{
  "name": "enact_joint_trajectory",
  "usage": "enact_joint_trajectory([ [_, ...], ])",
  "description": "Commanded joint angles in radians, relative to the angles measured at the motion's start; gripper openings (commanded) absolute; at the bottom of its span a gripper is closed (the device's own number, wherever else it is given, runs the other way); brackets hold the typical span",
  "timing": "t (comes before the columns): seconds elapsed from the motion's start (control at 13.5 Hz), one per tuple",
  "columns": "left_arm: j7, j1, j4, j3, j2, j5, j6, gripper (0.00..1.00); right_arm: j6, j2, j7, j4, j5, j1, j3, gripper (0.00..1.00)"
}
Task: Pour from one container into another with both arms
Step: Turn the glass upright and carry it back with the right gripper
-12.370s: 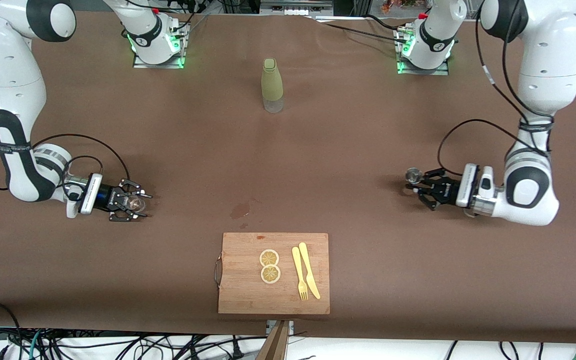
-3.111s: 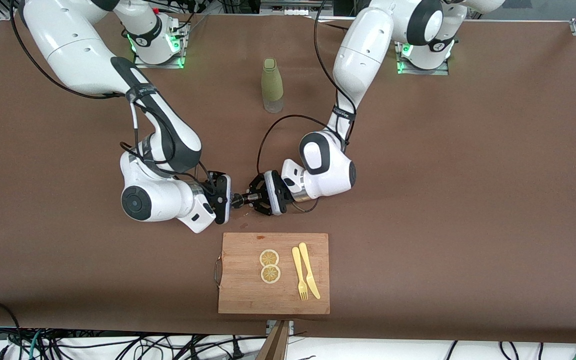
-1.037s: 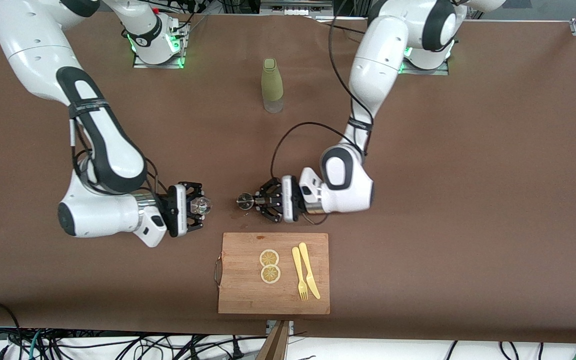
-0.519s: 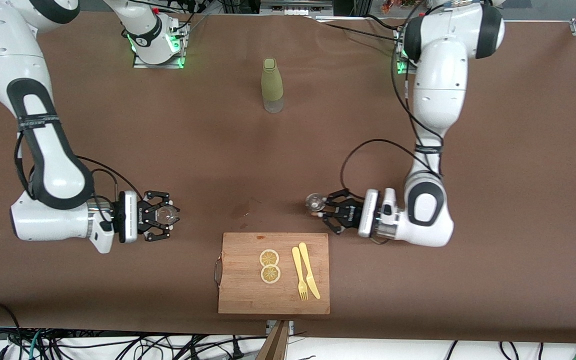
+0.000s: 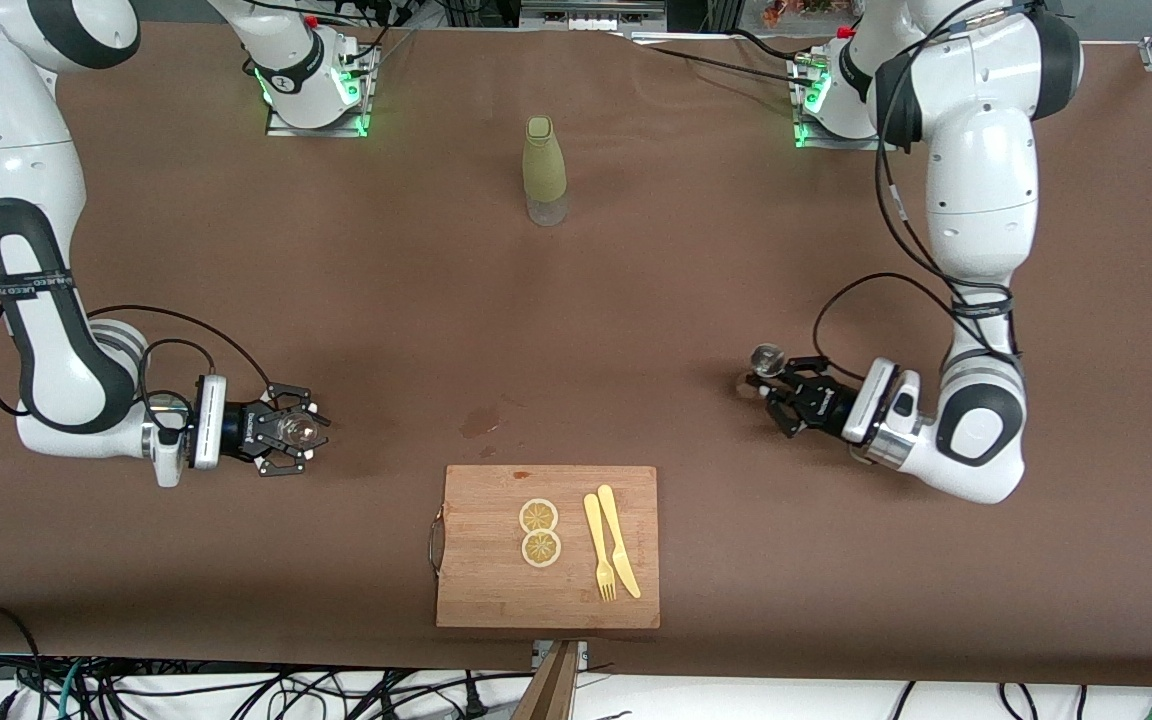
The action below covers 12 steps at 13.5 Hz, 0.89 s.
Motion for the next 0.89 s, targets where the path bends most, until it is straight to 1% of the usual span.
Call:
enact_joint_trajectory([
  [0.0,0.143,0.031,-0.034,0.052,0.000,0.081,-0.099,0.00,-0.056,-0.023,-0.099,-0.061,0.051,0.000,-0.055,0.29],
  [0.15,0.235,0.043,-0.034,0.110,0.021,0.142,-0.156,0.00,-0.071,-0.021,-0.145,-0.090,0.051,0.000,-0.091,0.31],
  [0.3,0.319,0.069,-0.033,0.136,0.048,0.205,-0.179,0.00,-0.071,-0.018,-0.196,-0.124,0.093,0.000,-0.114,0.32],
  [0.37,0.364,0.081,-0.025,0.139,0.063,0.236,-0.190,0.00,-0.070,-0.018,-0.210,-0.138,0.107,0.002,-0.120,0.32],
  [0.52,0.417,0.109,-0.019,0.152,0.092,0.267,-0.219,0.00,-0.062,-0.016,-0.211,-0.142,0.107,0.002,-0.122,0.33],
  [0.67,0.479,0.130,-0.017,0.153,0.100,0.310,-0.228,0.00,-0.059,-0.007,-0.220,-0.144,0.109,0.006,-0.128,0.34],
  [0.81,0.508,0.147,-0.017,0.153,0.107,0.322,-0.230,0.00,-0.059,-0.003,-0.227,-0.150,0.120,0.008,-0.135,0.37],
])
